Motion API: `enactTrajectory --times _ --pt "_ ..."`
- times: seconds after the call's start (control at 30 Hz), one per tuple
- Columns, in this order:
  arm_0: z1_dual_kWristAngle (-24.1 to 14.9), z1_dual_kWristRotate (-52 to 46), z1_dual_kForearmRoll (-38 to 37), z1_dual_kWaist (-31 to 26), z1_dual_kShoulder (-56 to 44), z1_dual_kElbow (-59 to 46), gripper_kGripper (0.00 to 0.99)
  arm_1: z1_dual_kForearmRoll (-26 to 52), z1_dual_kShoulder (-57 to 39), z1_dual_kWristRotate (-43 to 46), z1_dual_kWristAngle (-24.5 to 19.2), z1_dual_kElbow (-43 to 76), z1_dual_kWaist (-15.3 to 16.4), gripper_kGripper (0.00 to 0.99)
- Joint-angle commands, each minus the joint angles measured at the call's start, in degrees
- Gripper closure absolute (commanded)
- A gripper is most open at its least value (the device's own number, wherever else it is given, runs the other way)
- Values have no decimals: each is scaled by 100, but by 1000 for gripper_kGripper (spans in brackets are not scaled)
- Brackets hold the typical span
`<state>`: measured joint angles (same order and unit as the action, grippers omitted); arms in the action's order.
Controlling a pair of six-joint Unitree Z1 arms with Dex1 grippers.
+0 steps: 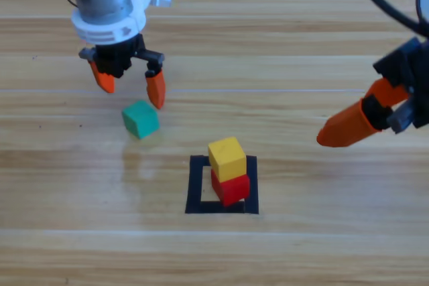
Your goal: Stack the blocks in the rectangular block: red at the bottom, yellow in the middle, green on top
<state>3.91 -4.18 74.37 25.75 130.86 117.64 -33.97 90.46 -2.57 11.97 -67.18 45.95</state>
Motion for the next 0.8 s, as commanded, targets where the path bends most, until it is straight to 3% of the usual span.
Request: enactTrajectory --times 0.03,0.7,0.8 --pt "-110 -65 -116 141 528 40 16 462 -372 354 -600 320 -226 5" --pt "-321 -206 -766 141 809 -663 21 409 -916 459 -397 329 -235 5" --pt "-330 -215 -819 141 835 -725 77 391 -890 468 -397 329 -226 5"
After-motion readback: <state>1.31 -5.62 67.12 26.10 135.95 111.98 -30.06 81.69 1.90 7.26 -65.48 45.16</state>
